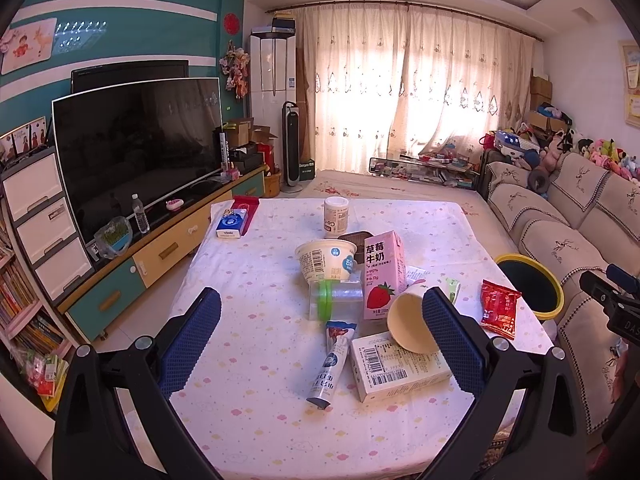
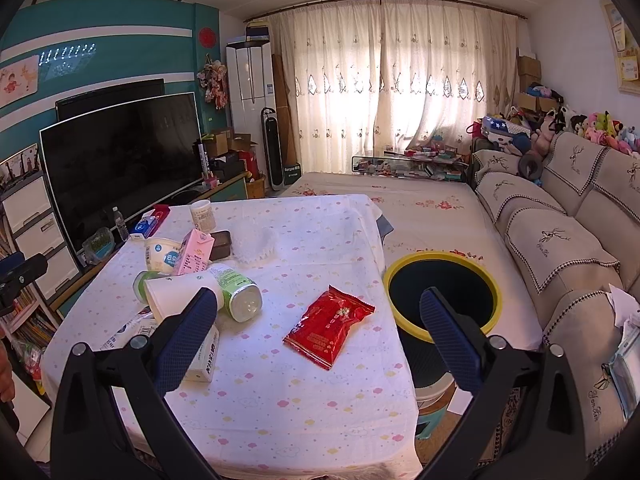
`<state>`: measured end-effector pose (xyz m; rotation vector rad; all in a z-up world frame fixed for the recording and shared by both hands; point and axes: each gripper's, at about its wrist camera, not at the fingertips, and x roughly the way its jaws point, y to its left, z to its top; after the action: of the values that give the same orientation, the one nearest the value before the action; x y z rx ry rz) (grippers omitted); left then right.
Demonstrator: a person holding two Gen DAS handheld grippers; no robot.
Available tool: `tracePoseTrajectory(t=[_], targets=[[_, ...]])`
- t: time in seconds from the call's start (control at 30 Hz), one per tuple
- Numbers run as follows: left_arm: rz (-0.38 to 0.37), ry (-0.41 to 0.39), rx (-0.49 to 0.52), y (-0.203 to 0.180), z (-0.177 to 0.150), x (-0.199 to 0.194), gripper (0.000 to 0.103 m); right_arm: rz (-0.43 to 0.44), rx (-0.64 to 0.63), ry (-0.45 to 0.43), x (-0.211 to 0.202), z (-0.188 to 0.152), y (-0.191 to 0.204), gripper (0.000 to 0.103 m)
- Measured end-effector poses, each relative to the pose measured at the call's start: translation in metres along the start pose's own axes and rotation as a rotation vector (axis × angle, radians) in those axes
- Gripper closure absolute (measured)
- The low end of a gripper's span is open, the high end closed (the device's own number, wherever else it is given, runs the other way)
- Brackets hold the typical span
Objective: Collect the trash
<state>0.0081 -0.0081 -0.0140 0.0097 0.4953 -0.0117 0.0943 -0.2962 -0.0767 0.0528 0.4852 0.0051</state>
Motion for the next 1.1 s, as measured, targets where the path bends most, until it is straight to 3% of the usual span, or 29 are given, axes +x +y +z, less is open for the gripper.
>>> tracePoseTrajectory(t=[1.1], targets=[[0.002, 0.011, -0.004, 0.0031, -0.0024, 0.0056, 0.004, 0.003, 0.002, 0.016, 0.0077, -0.0079, -0.0001, 0.006]])
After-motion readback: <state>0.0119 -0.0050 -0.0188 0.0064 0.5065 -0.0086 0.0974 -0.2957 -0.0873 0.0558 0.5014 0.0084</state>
